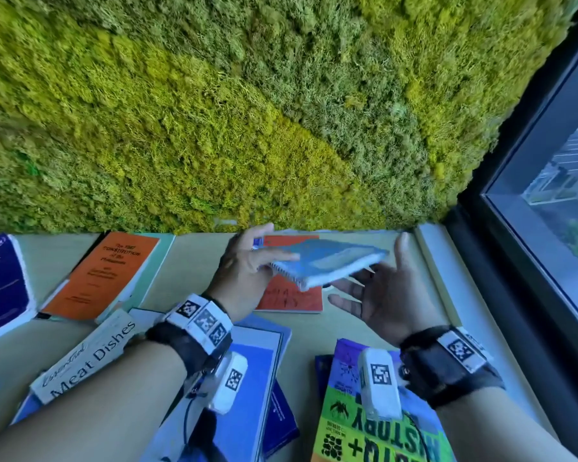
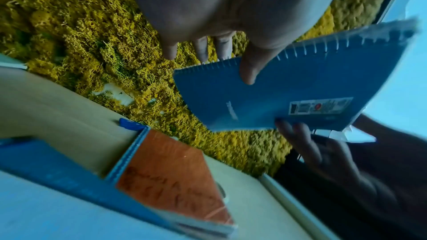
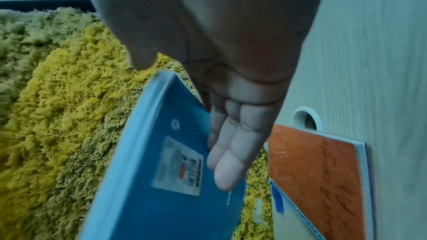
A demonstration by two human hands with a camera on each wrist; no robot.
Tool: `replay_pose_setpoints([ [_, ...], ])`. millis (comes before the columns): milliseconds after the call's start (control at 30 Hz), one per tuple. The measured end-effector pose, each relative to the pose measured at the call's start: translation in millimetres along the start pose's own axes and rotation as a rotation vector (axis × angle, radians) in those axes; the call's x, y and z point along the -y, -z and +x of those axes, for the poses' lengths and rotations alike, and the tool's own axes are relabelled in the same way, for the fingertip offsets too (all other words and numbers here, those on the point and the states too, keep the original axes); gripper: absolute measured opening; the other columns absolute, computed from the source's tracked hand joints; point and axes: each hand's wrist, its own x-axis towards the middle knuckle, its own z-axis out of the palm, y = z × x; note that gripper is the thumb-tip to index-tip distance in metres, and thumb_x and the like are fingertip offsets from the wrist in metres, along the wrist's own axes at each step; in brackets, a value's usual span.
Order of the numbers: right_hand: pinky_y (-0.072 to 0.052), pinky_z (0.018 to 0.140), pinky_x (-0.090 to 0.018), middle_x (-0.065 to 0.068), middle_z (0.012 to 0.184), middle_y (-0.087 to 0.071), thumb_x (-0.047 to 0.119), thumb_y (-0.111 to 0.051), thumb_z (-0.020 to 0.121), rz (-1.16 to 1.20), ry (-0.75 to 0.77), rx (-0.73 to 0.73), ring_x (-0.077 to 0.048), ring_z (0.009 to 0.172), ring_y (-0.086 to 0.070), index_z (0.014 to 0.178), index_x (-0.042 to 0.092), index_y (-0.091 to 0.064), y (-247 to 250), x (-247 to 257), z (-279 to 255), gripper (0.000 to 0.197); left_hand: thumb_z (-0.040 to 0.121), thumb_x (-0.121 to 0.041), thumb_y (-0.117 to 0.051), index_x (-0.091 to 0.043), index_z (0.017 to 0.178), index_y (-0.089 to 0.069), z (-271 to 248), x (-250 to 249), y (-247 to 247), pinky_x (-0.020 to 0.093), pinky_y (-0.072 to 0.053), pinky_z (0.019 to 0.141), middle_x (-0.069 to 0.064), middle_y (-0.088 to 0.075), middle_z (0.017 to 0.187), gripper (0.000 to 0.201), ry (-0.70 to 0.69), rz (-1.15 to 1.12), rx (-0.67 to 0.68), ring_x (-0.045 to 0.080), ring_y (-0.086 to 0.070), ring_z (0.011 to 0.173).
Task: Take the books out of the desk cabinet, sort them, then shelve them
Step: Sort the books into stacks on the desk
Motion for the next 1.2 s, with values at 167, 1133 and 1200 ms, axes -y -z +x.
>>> replay_pose_setpoints([
  [167, -0.064, 0.070, -0.037, -0.018, 0.134, -0.066, 0.013, -0.050, 0.103, -0.090, -0.036, -0.007, -0.025, 0.098, -0.072, 0.139, 0.016, -0.058, 11.1, -14.8, 13.4, 0.038, 0.086, 0.019, -0.047, -0.030, 0.113, -0.078, -1.7, 13.1, -3.2, 0.038, -0.018, 0.127, 0.002, -0.028, 0.163, 0.064, -0.007, 0.234, -0.021, 0.021, -0.019, 0.153],
  [1133, -0.048, 0.090, -0.041, -0.013, 0.123, -0.066, 0.028, -0.067, 0.097, -0.763, -0.039, -0.272, -0.030, 0.118, -0.060, 0.135, 0.013, -0.060, 10.0, -26.3, 33.0, 0.041, 0.098, -0.041, -0.060, -0.026, 0.153, -0.040, 14.2, 20.4, -13.5, 0.042, -0.043, 0.111, 0.006, -0.038, 0.160, 0.060, 0.580, -0.036, 0.307, 0.025, -0.045, 0.140],
  [1200, -0.049, 0.088, -0.040, -0.010, 0.118, -0.069, 0.030, -0.066, 0.097, -0.780, 0.012, -0.283, -0.031, 0.115, -0.063, 0.126, 0.017, -0.066, 10.6, -21.0, 11.0, 0.032, 0.099, -0.039, -0.060, -0.027, 0.150, -0.044, -8.2, -2.9, -16.8, 0.039, -0.048, 0.101, 0.006, -0.045, 0.154, 0.055, 0.530, -0.074, 0.317, 0.023, -0.054, 0.128],
])
